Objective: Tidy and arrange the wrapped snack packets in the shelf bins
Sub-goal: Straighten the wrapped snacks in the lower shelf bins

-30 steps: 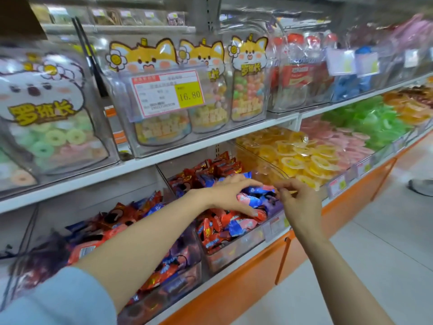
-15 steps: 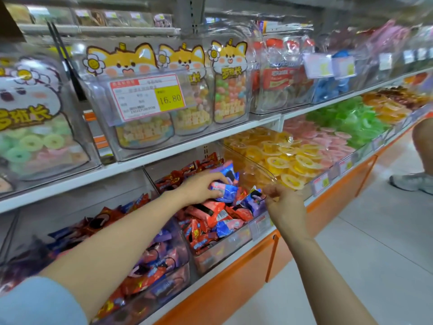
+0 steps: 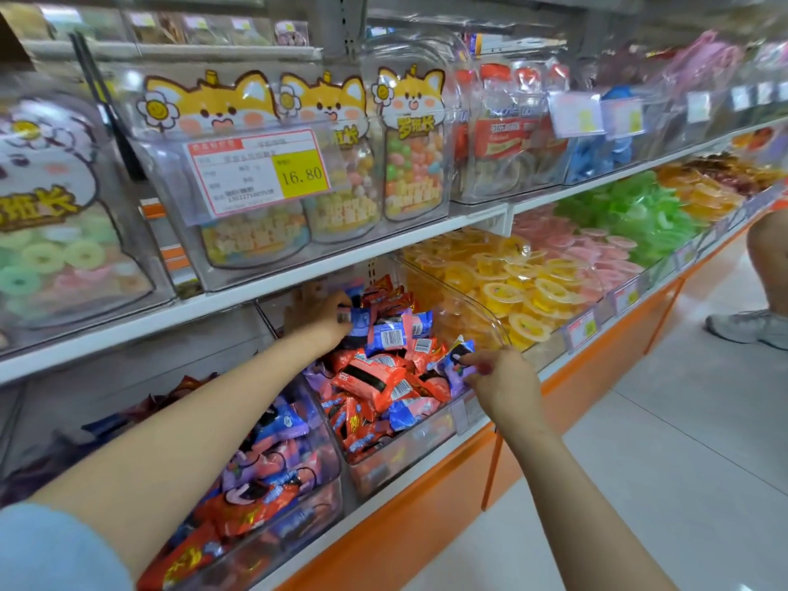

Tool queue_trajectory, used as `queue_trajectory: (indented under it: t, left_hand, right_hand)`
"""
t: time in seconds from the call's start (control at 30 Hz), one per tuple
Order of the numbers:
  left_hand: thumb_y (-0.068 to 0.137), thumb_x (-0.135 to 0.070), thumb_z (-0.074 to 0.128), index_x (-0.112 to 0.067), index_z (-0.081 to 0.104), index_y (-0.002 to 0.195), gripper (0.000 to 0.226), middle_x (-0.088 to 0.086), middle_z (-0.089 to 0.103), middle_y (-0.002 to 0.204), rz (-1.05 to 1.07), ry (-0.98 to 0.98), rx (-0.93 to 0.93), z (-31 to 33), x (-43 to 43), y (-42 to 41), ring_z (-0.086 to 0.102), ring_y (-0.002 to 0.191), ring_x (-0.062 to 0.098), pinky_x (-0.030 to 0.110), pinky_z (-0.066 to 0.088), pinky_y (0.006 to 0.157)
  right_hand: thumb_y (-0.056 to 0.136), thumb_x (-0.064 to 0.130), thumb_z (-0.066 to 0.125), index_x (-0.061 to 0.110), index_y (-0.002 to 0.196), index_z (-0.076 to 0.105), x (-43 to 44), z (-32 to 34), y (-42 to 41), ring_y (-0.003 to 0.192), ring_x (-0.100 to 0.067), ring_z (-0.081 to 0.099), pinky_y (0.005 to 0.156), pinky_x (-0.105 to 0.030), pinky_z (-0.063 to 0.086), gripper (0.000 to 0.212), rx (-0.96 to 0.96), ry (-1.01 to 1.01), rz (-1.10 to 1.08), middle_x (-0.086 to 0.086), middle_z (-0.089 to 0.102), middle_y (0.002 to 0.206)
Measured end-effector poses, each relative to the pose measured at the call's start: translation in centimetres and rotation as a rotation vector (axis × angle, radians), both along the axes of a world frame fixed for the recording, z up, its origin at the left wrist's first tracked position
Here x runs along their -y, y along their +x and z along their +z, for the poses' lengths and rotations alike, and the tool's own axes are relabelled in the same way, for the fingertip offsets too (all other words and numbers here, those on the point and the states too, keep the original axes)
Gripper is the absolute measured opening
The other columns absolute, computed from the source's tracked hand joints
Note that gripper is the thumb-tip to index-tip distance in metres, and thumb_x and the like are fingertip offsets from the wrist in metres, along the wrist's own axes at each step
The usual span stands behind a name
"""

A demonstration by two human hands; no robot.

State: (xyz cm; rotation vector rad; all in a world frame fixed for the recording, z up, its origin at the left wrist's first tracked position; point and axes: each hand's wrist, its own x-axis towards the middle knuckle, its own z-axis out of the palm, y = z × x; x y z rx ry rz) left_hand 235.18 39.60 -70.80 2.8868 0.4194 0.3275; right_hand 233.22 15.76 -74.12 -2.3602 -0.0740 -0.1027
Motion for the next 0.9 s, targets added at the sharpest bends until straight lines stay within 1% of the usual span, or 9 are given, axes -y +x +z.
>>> queue_trajectory:
  t: [0.07, 0.13, 0.27, 0.4, 0.53, 0.6, 0.67, 0.77, 0.9]
  left_hand:
    - [0.085, -0.024, 0.057, -0.025, 0.052, 0.126, 0.041, 0.010, 0.027, 0.142, -0.071, 0.142, 0.047, 0.1, 0.8, -0.3, 0.023, 0.133, 0.031, 0.038, 0.030, 0.104]
    - [0.085, -0.025, 0.060, -0.025, 0.053, 0.124, 0.040, 0.006, 0.030, 0.142, -0.292, 0.126, 0.076, 0.4, 2.0, -0.4, 0.028, 0.133, 0.028, 0.040, 0.028, 0.107]
    - [0.084, -0.035, 0.066, -0.025, 0.056, 0.121, 0.040, -0.002, 0.048, 0.127, -0.675, 0.086, -0.239, 0.9, 4.3, -0.5, 0.039, 0.120, 0.017, 0.037, 0.027, 0.103]
    - [0.082, -0.034, 0.068, -0.028, 0.059, 0.116, 0.036, -0.005, 0.044, 0.127, -0.685, 0.384, -0.474, 0.7, 4.2, -0.7, 0.030, 0.122, 0.016, 0.040, 0.020, 0.104]
    - [0.082, -0.017, 0.065, -0.026, 0.064, 0.108, 0.027, -0.001, 0.052, 0.120, -0.665, 0.417, -0.485, 1.9, 4.3, -0.9, 0.035, 0.118, 0.018, 0.042, 0.025, 0.101]
    - [0.083, -0.020, 0.065, -0.021, 0.059, 0.117, 0.034, 0.001, 0.052, 0.122, -0.655, 0.222, -0.315, 2.1, 4.7, -0.8, 0.041, 0.118, 0.019, 0.039, 0.031, 0.102]
    - [0.084, -0.027, 0.068, -0.016, 0.047, 0.130, 0.052, 0.004, 0.049, 0.131, -0.600, -0.162, -0.154, 2.4, 5.6, -0.9, 0.045, 0.121, 0.018, 0.031, 0.037, 0.101]
    - [0.085, -0.038, 0.064, -0.014, 0.025, 0.144, 0.075, 0.007, 0.042, 0.139, -0.457, -0.708, -0.230, 3.1, 7.2, -0.7, 0.046, 0.125, 0.017, 0.024, 0.039, 0.096]
    - [0.085, -0.021, 0.067, -0.011, 0.046, 0.125, 0.047, 0.001, 0.058, 0.104, -0.391, -1.048, -0.234, 2.4, 7.6, -0.3, 0.062, 0.084, 0.009, 0.019, 0.055, 0.069]
  right_hand:
    - [0.081, -0.003, 0.056, 0.014, 0.100, 0.075, -0.1, 0.0, -0.1, 0.083, -0.022, 0.055, 0.063, -0.025, 0.031, 0.032, 0.036, 0.052, -0.021, -0.008, 0.068, 0.103]
    - [0.081, -0.004, 0.055, 0.013, 0.097, 0.075, -0.2, 0.2, -0.1, 0.078, -0.022, 0.054, 0.060, -0.026, 0.029, 0.031, 0.075, 0.095, -0.060, -0.009, 0.069, 0.097]
    - [0.086, 0.000, 0.056, 0.012, 0.094, 0.076, 0.0, 0.7, 0.1, 0.086, -0.029, 0.058, 0.066, -0.031, 0.040, 0.024, 0.187, 0.235, -0.161, 0.000, 0.062, 0.086]
    - [0.088, -0.001, 0.056, 0.010, 0.093, 0.076, 0.5, 1.1, 0.2, 0.081, -0.020, 0.052, 0.065, -0.027, 0.032, 0.023, 0.264, 0.313, -0.201, -0.002, 0.053, 0.091]
    - [0.087, -0.001, 0.056, 0.012, 0.089, 0.076, 0.6, 1.3, 0.3, 0.082, -0.027, 0.060, 0.067, -0.029, 0.041, 0.023, 0.267, 0.349, -0.201, -0.010, 0.061, 0.097]
    - [0.087, -0.003, 0.056, 0.015, 0.084, 0.074, 0.5, 1.5, 0.3, 0.083, -0.028, 0.061, 0.068, -0.032, 0.049, 0.025, 0.263, 0.424, -0.183, -0.010, 0.060, 0.098]
    - [0.087, -0.007, 0.055, 0.016, 0.078, 0.070, 0.3, 1.9, 0.0, 0.080, -0.026, 0.061, 0.060, -0.021, 0.054, 0.029, 0.235, 0.575, -0.121, -0.012, 0.058, 0.099]
    - [0.088, -0.009, 0.055, 0.019, 0.073, 0.068, -0.2, 2.6, -0.7, 0.073, -0.020, 0.063, 0.058, -0.015, 0.053, 0.034, 0.174, 0.743, 0.014, -0.007, 0.059, 0.094]
    - [0.088, -0.009, 0.055, 0.021, 0.079, 0.070, -0.6, 2.7, -0.9, 0.079, -0.024, 0.066, 0.070, -0.024, 0.058, 0.034, 0.113, 0.777, 0.102, -0.008, 0.065, 0.095]
